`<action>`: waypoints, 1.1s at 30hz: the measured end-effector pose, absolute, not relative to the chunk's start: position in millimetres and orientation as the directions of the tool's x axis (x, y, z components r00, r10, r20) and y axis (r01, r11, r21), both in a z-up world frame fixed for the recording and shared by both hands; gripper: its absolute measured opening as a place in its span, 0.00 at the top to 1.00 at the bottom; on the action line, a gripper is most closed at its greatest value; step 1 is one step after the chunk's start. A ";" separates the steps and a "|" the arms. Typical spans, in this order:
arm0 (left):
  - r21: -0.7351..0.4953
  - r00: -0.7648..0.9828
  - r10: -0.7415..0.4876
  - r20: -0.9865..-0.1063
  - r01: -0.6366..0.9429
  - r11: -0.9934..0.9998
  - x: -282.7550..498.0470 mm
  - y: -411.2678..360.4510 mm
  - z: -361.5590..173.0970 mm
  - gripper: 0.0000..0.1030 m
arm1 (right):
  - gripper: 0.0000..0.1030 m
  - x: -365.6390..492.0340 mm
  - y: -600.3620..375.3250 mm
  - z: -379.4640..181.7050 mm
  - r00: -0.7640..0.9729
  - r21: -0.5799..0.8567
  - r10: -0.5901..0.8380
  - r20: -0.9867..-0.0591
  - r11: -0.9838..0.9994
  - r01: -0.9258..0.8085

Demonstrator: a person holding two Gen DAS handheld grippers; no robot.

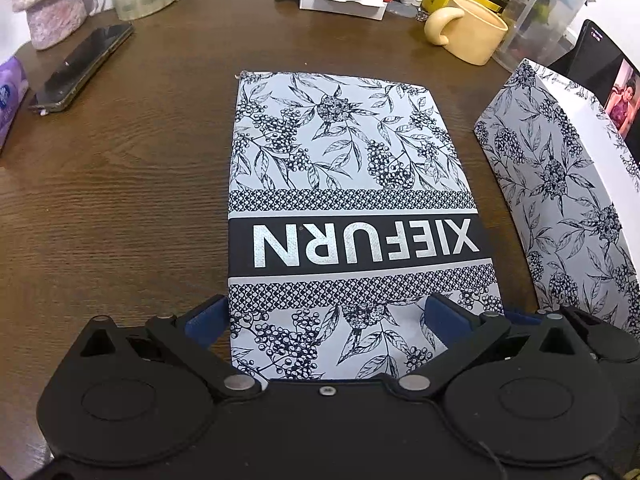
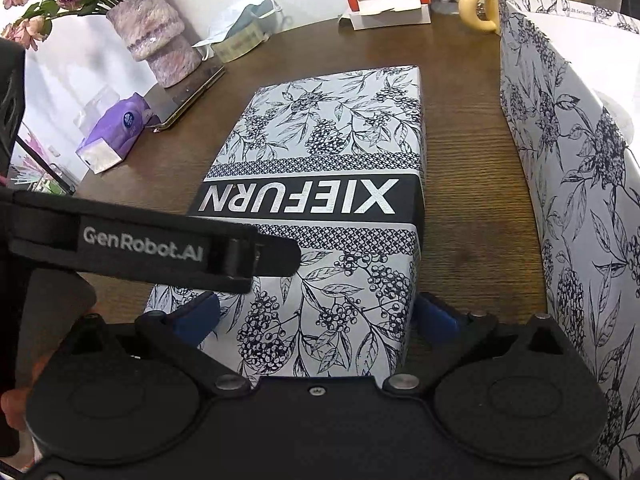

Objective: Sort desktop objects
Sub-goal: 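Grasp the XIEFURN lid edges with the left gripper while the right gripper grasps too, then lift the lid with both grippers and carry it over the open floral box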

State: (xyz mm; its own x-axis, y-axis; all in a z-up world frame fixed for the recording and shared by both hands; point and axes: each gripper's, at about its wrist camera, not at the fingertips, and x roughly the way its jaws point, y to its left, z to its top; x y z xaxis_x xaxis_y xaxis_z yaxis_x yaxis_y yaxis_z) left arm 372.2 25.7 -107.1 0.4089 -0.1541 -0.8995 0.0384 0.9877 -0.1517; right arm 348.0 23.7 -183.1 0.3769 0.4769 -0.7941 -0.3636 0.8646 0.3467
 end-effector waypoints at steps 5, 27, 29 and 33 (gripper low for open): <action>-0.098 0.436 -0.113 -0.893 0.059 0.994 363.1 19.7 -99.5 0.00 | 0.00 344.8 24.7 -181.3 0.366 0.373 0.490 -0.791 0.861 -0.347; -0.084 0.507 -0.004 -0.862 -0.135 0.987 223.8 41.1 -66.8 0.01 | 0.00 253.6 5.1 -154.3 0.325 0.388 0.594 -0.736 0.763 -0.517; -0.086 0.514 0.009 -0.858 -0.160 0.983 200.6 52.0 -65.9 0.03 | 0.00 235.4 0.8 -150.1 0.315 0.380 0.599 -0.737 0.751 -0.540; -0.092 0.524 0.027 -0.851 -0.199 0.976 157.2 66.6 -66.4 0.03 | 0.00 197.7 -9.3 -139.1 0.302 0.367 0.607 -0.735 0.731 -0.575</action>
State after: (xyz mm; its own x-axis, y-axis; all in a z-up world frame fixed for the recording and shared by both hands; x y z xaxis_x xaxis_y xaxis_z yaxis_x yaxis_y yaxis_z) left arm 157.2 66.6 -66.4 0.5238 0.0268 -0.8514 -0.1995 0.9756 -0.0920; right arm 197.7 -9.3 -139.1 0.3016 0.6070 -0.7352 -0.5753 0.7308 0.3674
